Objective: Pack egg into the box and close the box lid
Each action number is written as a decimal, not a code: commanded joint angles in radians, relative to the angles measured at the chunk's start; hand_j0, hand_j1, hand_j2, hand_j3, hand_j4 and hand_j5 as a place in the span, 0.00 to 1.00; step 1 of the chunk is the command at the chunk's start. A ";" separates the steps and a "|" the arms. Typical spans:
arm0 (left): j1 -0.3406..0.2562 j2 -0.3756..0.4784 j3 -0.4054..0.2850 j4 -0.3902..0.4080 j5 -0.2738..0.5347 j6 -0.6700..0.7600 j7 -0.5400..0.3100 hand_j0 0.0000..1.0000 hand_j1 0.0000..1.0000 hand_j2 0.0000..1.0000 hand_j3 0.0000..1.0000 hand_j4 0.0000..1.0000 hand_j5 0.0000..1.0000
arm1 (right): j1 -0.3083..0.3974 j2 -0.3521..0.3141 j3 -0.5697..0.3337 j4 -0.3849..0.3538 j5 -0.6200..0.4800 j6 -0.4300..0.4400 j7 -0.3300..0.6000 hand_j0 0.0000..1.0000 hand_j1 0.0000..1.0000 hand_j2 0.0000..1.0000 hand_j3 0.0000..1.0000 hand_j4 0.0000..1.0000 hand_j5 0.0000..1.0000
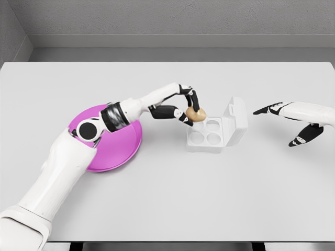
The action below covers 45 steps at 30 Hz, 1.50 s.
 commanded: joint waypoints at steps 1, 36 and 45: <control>0.000 -0.003 -0.001 0.012 0.023 0.012 0.000 0.29 0.29 0.29 0.29 0.29 0.29 | 0.000 -0.001 -0.001 0.000 -0.006 0.002 0.000 1.00 1.00 1.00 1.00 1.00 1.00; 0.049 -0.088 -0.004 0.178 0.184 0.002 -0.005 0.35 0.35 0.35 0.35 0.35 0.35 | 0.000 -0.001 -0.002 -0.002 -0.006 0.002 0.000 1.00 1.00 1.00 1.00 1.00 1.00; 0.071 -0.104 -0.008 0.174 0.184 -0.003 -0.005 0.35 0.35 0.35 0.35 0.35 0.35 | 0.002 -0.001 -0.002 -0.003 -0.006 0.002 0.000 1.00 1.00 1.00 1.00 1.00 1.00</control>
